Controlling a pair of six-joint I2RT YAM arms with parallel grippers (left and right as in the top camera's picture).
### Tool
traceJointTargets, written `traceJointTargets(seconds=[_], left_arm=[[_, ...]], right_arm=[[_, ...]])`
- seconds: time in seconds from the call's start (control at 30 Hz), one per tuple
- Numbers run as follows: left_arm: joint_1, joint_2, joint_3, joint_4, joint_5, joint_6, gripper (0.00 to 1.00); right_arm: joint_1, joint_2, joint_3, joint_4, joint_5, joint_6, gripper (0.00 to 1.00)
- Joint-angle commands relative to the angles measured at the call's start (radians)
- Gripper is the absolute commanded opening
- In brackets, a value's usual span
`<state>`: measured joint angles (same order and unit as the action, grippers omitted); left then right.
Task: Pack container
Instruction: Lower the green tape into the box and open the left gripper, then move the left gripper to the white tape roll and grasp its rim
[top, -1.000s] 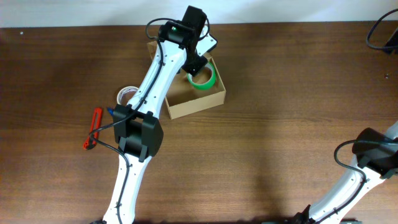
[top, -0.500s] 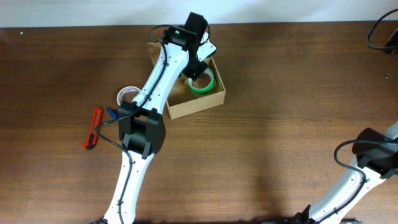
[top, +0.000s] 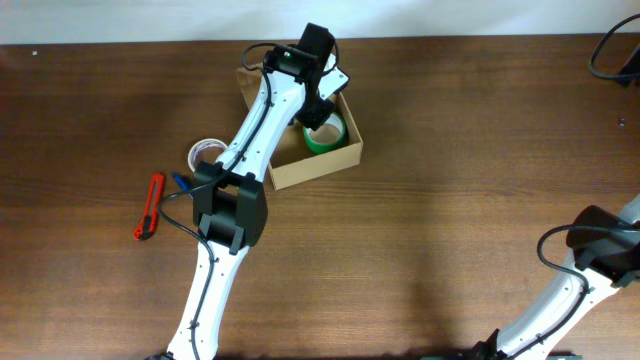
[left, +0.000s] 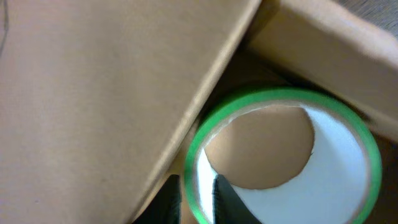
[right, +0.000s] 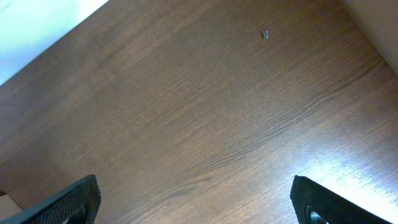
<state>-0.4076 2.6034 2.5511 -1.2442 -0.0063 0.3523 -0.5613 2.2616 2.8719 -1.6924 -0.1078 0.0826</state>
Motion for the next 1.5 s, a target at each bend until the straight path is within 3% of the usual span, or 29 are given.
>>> traceJointTargets(seconds=[0.0,0.23,0.43,0.6,0.73,0.77,0.9,1.13,1.3,1.4,1.47], left_arm=[[-0.005,0.000,0.000,0.002,0.014,-0.009,0.22],[-0.010,-0.003,0.035,-0.053,0.018,-0.027,0.20],[-0.036,-0.032,0.242,-0.219,0.016,-0.027,0.21],[-0.048,-0.089,0.538,-0.365,-0.095,-0.054,0.34],[-0.035,-0.192,0.555,-0.407,-0.116,-0.105,0.62],[-0.025,-0.254,0.529,-0.406,-0.134,-0.105,0.69],[0.038,-0.455,0.371,-0.372,-0.192,-0.121,0.77],[0.280,-0.805,-0.179,-0.286,-0.329,-0.181,0.85],[0.526,-0.853,-0.516,-0.252,-0.141,-0.179,0.86],[0.630,-0.834,-0.716,-0.167,0.029,-0.135,0.73],[0.660,-0.816,-0.849,-0.052,0.106,-0.094,0.72]], right_arm=[[0.005,-0.010,0.004,-0.006,-0.013,0.008,0.99],[0.005,-0.010,0.004,-0.006,-0.013,0.008,0.99],[0.005,-0.010,0.004,-0.006,-0.013,0.008,0.99],[0.005,-0.010,0.004,-0.006,-0.013,0.008,0.99],[0.005,-0.010,0.004,-0.006,-0.013,0.008,0.99],[0.005,-0.010,0.004,-0.006,-0.013,0.008,0.99],[0.005,-0.010,0.004,-0.006,-0.013,0.008,0.99],[0.005,-0.010,0.004,-0.006,-0.013,0.008,0.99],[0.005,-0.010,0.004,-0.006,-0.013,0.008,0.99],[0.005,-0.010,0.004,-0.006,-0.013,0.008,0.99],[0.005,-0.010,0.004,-0.006,-0.013,0.008,0.99]])
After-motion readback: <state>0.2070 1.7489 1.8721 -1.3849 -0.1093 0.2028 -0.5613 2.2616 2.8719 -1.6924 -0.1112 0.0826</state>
